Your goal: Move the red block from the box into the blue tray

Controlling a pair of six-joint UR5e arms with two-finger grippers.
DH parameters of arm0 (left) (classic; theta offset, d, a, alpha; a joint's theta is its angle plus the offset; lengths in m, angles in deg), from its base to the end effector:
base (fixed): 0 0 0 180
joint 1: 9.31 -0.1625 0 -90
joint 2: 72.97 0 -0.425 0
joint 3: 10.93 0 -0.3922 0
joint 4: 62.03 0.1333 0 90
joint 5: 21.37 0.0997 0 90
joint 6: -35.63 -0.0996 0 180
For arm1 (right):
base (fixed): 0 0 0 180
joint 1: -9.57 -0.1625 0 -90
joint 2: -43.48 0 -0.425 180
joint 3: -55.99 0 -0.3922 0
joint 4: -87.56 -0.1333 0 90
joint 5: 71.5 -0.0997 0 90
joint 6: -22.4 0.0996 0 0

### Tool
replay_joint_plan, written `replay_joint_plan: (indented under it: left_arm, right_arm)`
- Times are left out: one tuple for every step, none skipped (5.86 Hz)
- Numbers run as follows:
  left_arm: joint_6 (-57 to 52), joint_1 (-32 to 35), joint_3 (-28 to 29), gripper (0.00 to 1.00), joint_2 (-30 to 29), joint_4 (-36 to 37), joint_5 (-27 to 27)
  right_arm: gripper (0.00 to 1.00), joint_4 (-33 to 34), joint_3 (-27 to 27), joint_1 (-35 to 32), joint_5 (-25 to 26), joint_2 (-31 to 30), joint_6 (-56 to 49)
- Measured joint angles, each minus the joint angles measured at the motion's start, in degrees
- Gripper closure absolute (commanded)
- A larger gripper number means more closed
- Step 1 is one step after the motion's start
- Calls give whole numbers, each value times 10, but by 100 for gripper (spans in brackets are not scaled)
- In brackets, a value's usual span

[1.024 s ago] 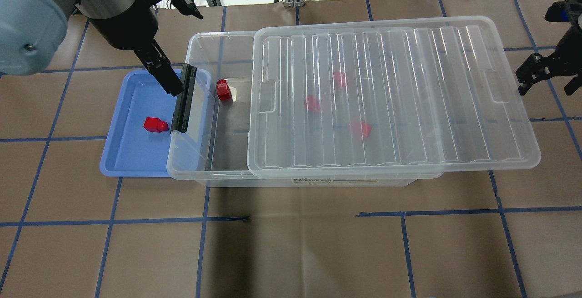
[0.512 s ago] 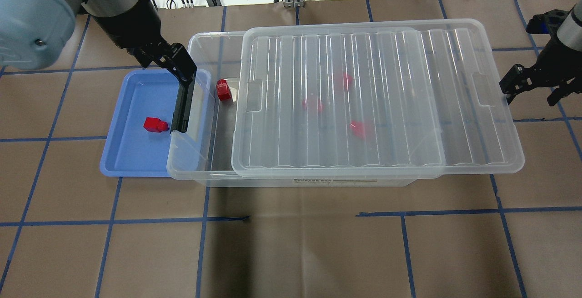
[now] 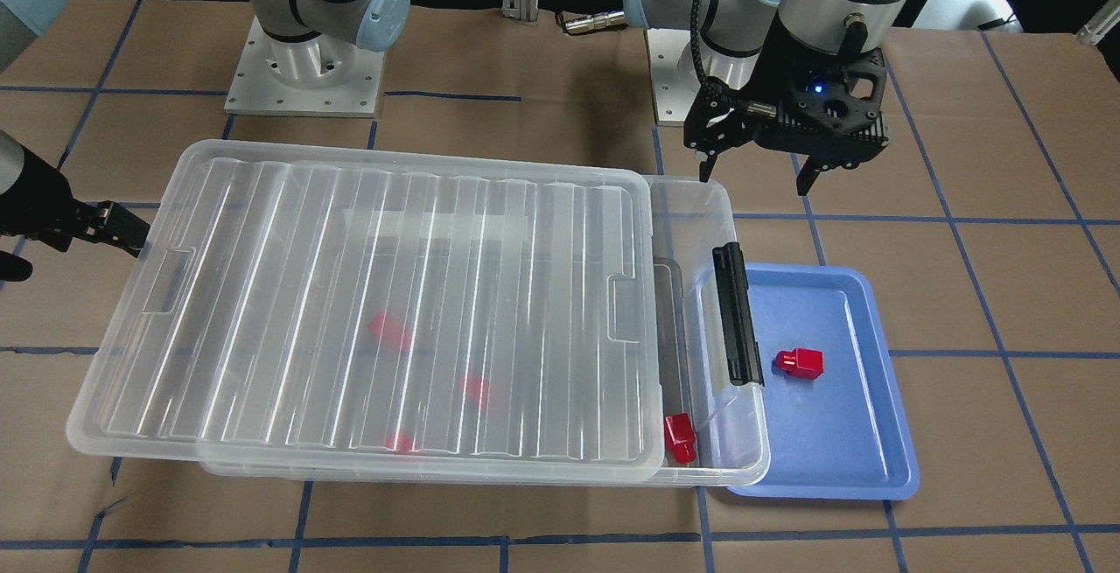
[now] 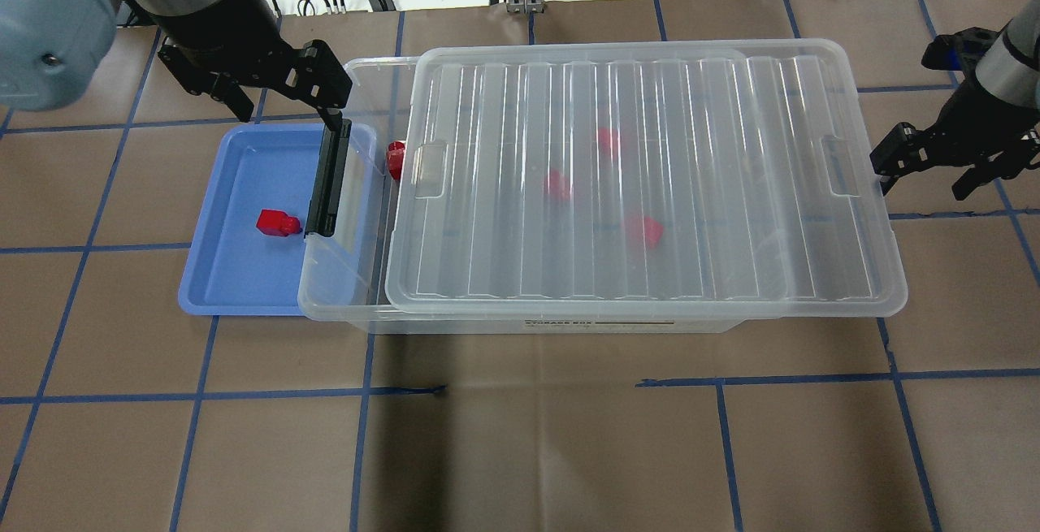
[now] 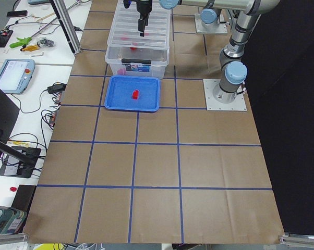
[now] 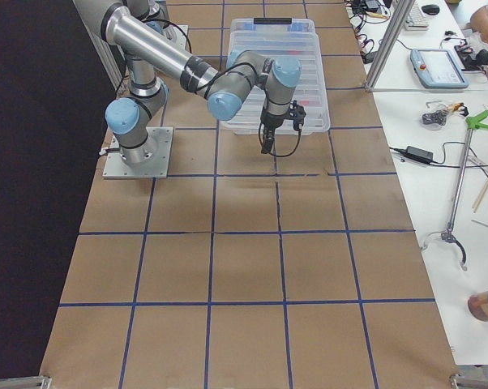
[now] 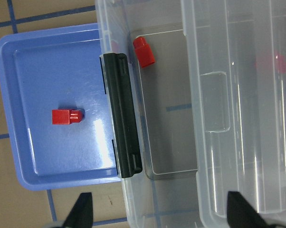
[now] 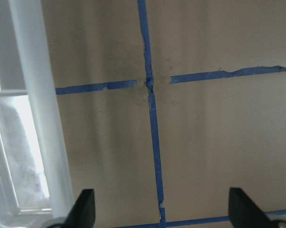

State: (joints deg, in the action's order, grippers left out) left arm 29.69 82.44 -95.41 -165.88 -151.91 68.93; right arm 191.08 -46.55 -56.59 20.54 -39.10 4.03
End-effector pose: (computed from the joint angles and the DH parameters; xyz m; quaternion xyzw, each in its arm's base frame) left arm -0.1485 -0.5134 0.5101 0.0670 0.9975 -0.0237 0.0035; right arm -0.0880 -0.5202 0.3400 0.0466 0.9972 0.0588 0.0036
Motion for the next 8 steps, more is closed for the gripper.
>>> replay_joint_plan:
  left_arm:
    - [19,-2,9,2,-8,-4,0]
    - [33,-3,13,2,-12,-4,0]
    - [36,-3,13,2,-12,-4,1]
    - [36,-3,12,2,-12,-3,0]
    - [36,-3,10,2,-12,0,-1]
    - [35,-3,9,2,-12,2,-2]
    - [35,-3,9,2,-12,3,-2]
    - [35,-3,9,2,-12,3,-2]
  right_arm:
    - [0,0,-1,-11,-1,0,1]
    - [0,0,-1,-20,-2,0,2]
    - [0,0,-1,-26,-8,0,2]
    - [0,0,-2,-29,-17,0,2]
    - [0,0,-4,-37,-22,0,2]
    - [0,0,-6,-51,-29,0,7]
    - [0,0,-7,-65,-33,0,15]
    - [0,0,-7,-74,-36,0,21]
